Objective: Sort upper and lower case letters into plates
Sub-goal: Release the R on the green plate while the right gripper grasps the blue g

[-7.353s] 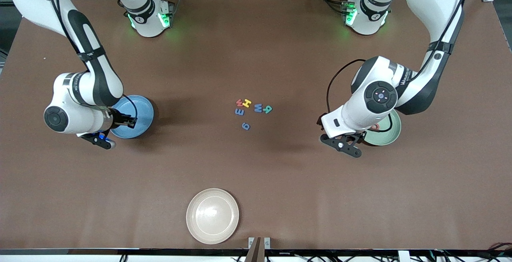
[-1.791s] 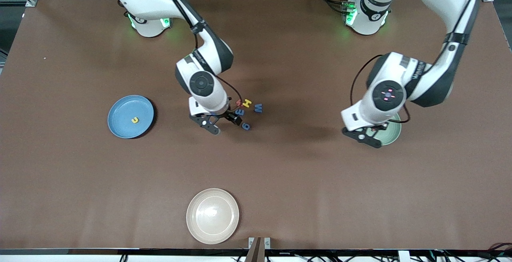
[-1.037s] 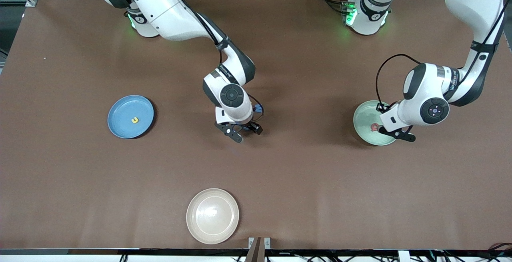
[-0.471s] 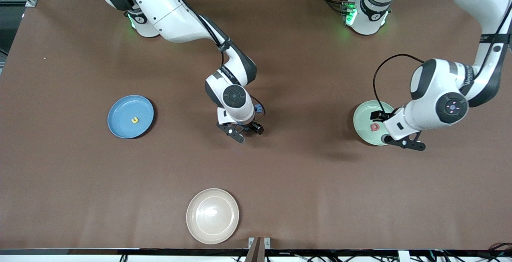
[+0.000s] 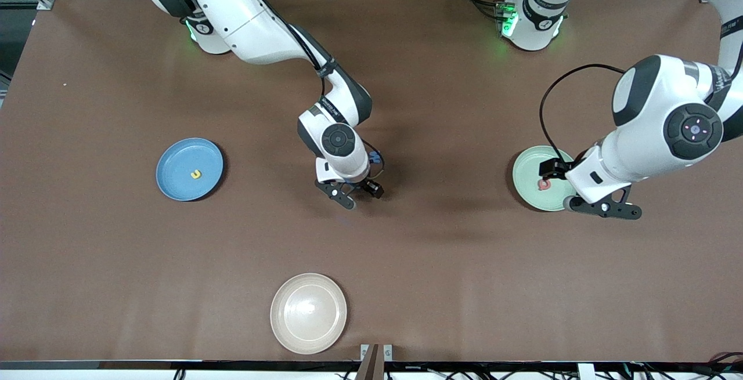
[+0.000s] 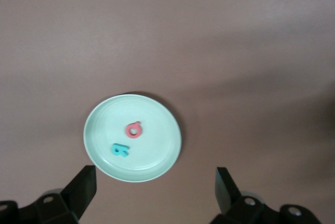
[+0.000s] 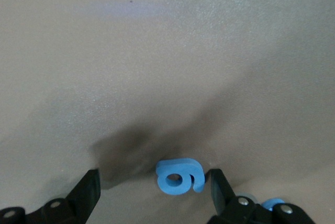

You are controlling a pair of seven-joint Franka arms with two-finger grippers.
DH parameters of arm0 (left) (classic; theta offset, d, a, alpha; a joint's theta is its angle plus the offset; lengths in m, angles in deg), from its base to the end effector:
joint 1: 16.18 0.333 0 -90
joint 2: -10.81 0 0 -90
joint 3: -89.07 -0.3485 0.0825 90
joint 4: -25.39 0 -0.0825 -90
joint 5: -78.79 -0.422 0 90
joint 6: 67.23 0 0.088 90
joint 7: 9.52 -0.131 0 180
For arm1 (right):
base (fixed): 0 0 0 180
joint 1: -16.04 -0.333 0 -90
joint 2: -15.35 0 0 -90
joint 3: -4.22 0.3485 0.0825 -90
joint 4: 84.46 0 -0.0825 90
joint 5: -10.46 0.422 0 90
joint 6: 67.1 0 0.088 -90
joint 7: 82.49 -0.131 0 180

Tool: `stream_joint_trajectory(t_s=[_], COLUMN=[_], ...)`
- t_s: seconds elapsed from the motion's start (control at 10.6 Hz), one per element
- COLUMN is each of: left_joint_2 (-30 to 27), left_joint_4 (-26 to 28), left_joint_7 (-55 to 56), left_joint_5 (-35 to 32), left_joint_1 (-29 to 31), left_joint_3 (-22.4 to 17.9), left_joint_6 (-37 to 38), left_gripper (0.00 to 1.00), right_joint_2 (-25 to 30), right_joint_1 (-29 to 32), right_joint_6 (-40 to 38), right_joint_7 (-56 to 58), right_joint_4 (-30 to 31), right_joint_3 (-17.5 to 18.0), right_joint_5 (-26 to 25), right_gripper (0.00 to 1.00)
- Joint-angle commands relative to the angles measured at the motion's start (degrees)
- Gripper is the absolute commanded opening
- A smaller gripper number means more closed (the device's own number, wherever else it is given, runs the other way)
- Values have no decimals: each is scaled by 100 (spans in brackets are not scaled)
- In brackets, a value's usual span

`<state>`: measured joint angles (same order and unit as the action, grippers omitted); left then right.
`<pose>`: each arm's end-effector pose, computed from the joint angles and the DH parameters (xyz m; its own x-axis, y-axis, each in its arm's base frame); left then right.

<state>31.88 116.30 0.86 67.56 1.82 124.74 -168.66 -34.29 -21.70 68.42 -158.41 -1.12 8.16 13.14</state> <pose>0.6683 -0.1422 0.4412 0.9811 -0.1560 -0.1148 -0.1565 -0.9877 0.0042 0.5860 0.5117 0.1428 0.7919 -0.6062 -0.0734 -0.6103 -0.7897 -0.0629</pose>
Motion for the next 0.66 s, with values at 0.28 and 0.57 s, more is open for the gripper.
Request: stream_joint_trajectory(t_s=[0.28,0.57], left_joint_2=[99,108], left_joint_4=[-135,-135], left_joint_7=[825,940], left_joint_5=[51,60], left_joint_1=[-498,-543], left_joint_3=[143,143], left_joint_6=[106,-131], left_gripper=[100,100], right_joint_2=[-72,-63], right_joint_1=[12,39], right_joint_6=[-53,-114], right_joint_7=[-99,-81], right_joint_4=[-107,-125], right_joint_3=[-16,-8], right_joint_5=[-14,-5], right_gripper=[34,0])
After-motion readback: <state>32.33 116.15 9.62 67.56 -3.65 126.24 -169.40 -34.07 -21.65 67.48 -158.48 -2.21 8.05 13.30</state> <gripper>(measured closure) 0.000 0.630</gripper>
